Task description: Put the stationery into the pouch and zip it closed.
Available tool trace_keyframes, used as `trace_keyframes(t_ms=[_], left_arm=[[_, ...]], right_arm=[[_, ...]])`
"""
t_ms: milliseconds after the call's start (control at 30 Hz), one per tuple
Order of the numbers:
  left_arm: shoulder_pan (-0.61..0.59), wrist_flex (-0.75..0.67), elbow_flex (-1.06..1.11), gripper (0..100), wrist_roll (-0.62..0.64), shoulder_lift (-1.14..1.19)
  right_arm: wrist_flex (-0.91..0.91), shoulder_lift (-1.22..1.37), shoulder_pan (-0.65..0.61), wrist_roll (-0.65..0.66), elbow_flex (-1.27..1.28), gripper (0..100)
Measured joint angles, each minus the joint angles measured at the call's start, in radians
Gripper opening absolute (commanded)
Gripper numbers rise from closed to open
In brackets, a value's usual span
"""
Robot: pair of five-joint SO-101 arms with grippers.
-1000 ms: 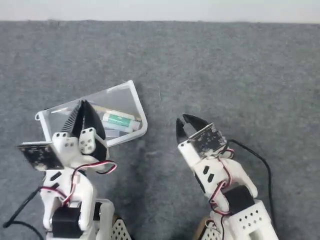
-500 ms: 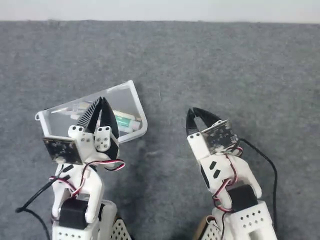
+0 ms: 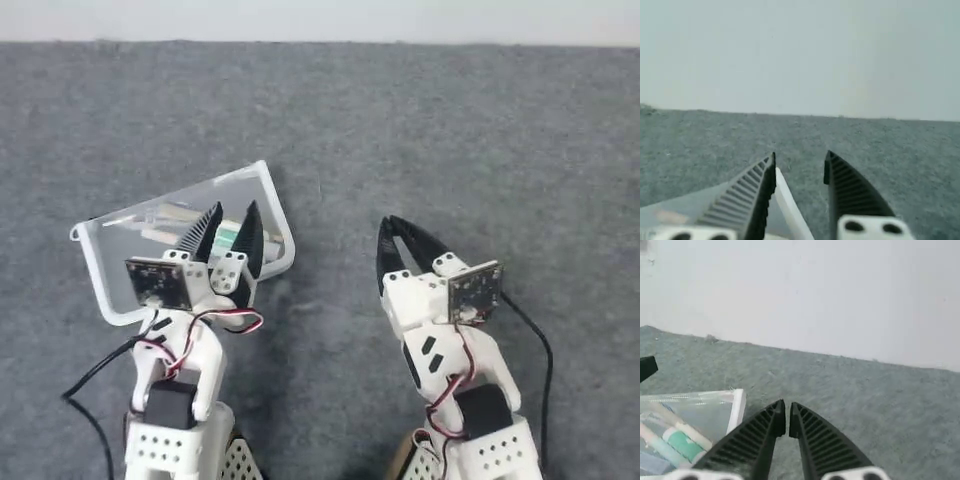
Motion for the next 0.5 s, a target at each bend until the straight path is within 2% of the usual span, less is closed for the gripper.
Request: trace_keyframes(t_ms=[333,500], left_arm=[[0.000,0.026,0.017,16,-0.002,0.000],[0.002,0.095,0.017,16,-0.002,0.000]], right_arm=[[-0.048,0.002,0.000,-0.003,0.028,0.9],[0.063,0.002,0.000,-0.003,0.028,0.9]])
